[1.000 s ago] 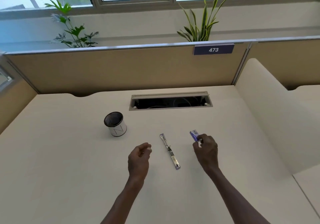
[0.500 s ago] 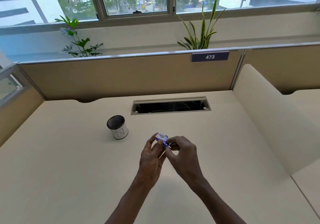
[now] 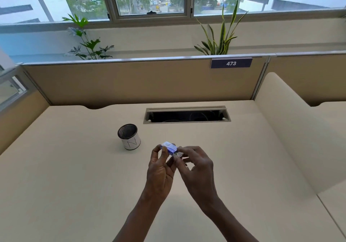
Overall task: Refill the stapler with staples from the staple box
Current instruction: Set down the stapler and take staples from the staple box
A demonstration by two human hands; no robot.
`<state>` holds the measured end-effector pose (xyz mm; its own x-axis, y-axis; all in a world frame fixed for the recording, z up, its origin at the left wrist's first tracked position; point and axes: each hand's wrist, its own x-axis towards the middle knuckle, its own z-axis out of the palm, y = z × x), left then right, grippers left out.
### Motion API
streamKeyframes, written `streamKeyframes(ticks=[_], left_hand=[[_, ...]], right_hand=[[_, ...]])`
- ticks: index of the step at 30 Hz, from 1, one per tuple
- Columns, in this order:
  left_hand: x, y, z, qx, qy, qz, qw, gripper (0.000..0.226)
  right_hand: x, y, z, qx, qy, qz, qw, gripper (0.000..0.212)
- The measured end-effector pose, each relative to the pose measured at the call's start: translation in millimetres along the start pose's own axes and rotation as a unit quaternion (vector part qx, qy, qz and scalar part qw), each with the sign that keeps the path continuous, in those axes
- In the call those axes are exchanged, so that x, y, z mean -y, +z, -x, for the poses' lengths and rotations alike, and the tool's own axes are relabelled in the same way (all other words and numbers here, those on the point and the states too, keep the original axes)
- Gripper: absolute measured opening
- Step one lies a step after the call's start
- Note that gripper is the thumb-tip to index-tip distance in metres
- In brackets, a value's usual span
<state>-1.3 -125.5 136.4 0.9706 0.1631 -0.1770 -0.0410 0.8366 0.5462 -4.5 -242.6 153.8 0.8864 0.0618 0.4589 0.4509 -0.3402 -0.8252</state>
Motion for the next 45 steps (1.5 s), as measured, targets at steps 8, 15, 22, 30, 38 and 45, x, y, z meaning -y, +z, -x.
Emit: streamKeyframes(ticks=[8,15,22,30,38,45], left_hand=[[-6.2,1.2,0.7,-0.013,0.000,0.018,1.000,0.041],[-4.4,-3.2,1.8,-0.017,-0.011,0.010,1.000,0.032],[-3.2,-11.4,0.4,-0.004,-0.022,-0.011,1.000,0.024],[0.1,-18.3,0.0,0.000,-0.031,-0.056,0.998,0.027],[7.7,-23.1,-2.5,-0.009,-0.044,-0.036,0.998,0.028],[8.1,-30.3,-5.5,-0.037,-0.035,-0.025,0.998,0.029]], right_hand=[[-0.6,-5.0,5.6,0.005,-0.031,0.008,0.999,0.011],[-1.1,-9.9,-0.3,0.022,-0.019,0.045,0.999,0.008],[3.0,-21.6,-10.6,0.135,-0.068,0.153,0.976,0.017],[-3.4,-19.5,-17.8,0.196,-0.093,0.272,0.938,0.010],[-4.9,-20.7,-17.7,0.217,-0.106,0.260,0.935,0.016],[-17.7,-29.5,-22.7,0.140,-0.051,0.149,0.978,0.005]])
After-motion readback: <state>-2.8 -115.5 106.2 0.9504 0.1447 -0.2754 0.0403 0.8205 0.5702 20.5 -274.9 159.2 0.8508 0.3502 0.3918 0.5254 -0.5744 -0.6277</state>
